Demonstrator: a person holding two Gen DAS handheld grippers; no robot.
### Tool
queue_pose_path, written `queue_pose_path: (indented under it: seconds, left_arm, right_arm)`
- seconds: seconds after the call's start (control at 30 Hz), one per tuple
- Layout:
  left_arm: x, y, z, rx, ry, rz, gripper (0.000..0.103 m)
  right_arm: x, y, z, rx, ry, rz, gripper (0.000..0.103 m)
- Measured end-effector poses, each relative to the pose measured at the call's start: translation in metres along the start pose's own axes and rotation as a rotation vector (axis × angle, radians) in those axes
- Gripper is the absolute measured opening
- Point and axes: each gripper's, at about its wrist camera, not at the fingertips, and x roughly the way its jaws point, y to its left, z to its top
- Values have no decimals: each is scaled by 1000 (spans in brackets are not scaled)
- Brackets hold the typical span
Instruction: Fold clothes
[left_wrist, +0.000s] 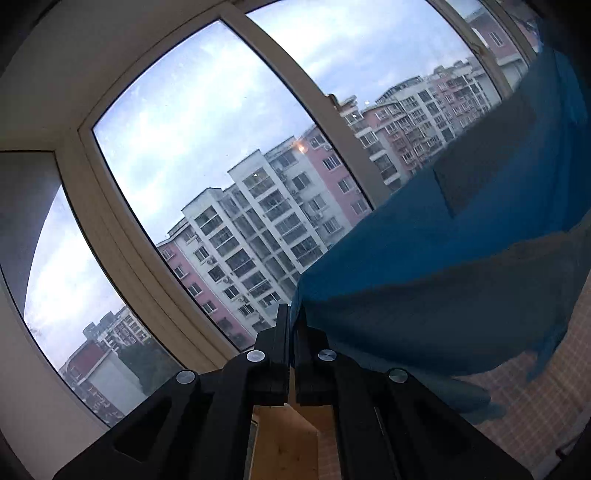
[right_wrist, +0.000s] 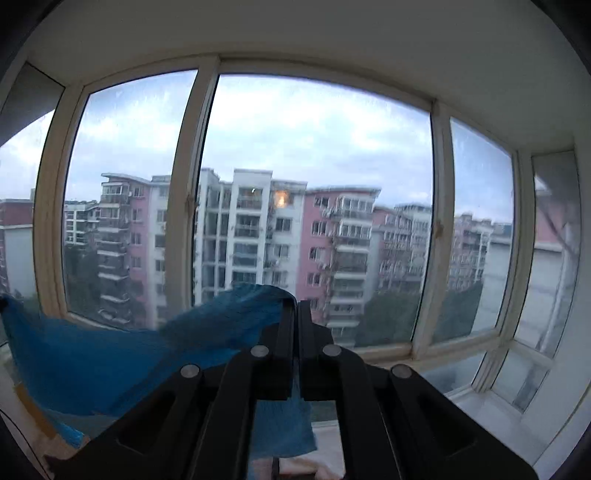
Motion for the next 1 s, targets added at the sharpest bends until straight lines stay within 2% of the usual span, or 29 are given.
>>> queue_pose_path:
  seconds: [0.17,0.33,0.47,0.57,0.7,0.8,0.93,1.0]
  left_arm:
    - [9,-24,-19,51,49,-36,1]
    - [3,-36,-22,107,37,-32,1]
    - [2,-33,-19,110,35,-26,1]
    - [24,-42,-17,131,67,-33,1]
    - [75,-64,-15,178,138,-53,1]
    - [121,-83,-18,208,202,-83,2]
    - [236,-137,-52,250,345,-140,2]
    - [301,-171,-79,286,428,-154,2]
  right_arm:
    - [8,-2,-23,31,56,10,1]
    - [-20,-8,-19,36,13,-23,1]
    - [-39,-8,-9,29,-22,-54,1]
    - [-25,3,-5,6,-21,-81,1]
    - [18,10,-8,18,26,-91,1]
    - [92,8,-30,25,111,-91,1]
    - [216,8,-101,43,290,-87,1]
    - [278,11,-149,45,378,-94,1]
